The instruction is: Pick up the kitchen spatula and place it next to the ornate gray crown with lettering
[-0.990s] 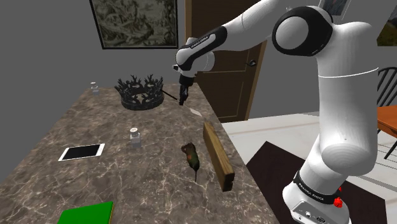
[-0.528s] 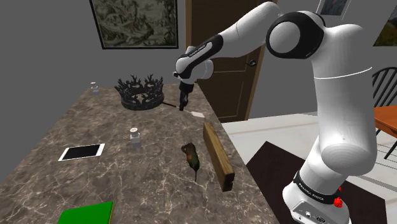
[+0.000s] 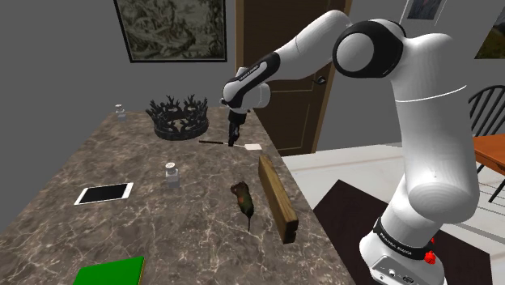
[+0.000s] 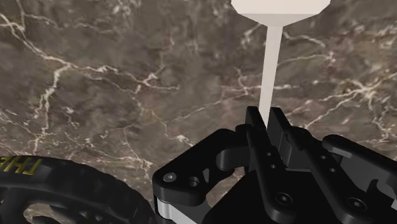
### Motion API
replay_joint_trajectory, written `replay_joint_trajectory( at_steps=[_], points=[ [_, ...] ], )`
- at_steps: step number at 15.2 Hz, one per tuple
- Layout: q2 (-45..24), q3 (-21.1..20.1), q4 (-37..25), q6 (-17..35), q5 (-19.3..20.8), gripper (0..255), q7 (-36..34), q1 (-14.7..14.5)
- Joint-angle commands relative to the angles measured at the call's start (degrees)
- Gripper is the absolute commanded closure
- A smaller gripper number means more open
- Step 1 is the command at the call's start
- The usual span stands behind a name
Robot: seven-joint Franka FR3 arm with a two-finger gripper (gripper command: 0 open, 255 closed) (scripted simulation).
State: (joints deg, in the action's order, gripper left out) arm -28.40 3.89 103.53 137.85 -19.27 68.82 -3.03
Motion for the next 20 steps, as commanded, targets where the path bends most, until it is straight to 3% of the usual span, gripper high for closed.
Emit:
replay_joint_trajectory(
  at_steps=[1,4,5,10,14,20],
  points=[
    [-0.03,-0.01,0.02,0.07,-0.02,255,0.02,0.0],
    [-0.03,-0.01,0.02,0.06,-0.02,255,0.02,0.0],
    [-0.03,-0.01,0.02,0.06,-0.02,0,0.02,0.0],
    [-0.03,-0.01,0.01,0.06,-0.02,0,0.02,0.0],
    [5.03,0.95,0.23,-4.84,1.31,0,-0.79,0.24],
    [5.03,0.95,0.23,-4.84,1.31,0,-0.79,0.25]
  ],
)
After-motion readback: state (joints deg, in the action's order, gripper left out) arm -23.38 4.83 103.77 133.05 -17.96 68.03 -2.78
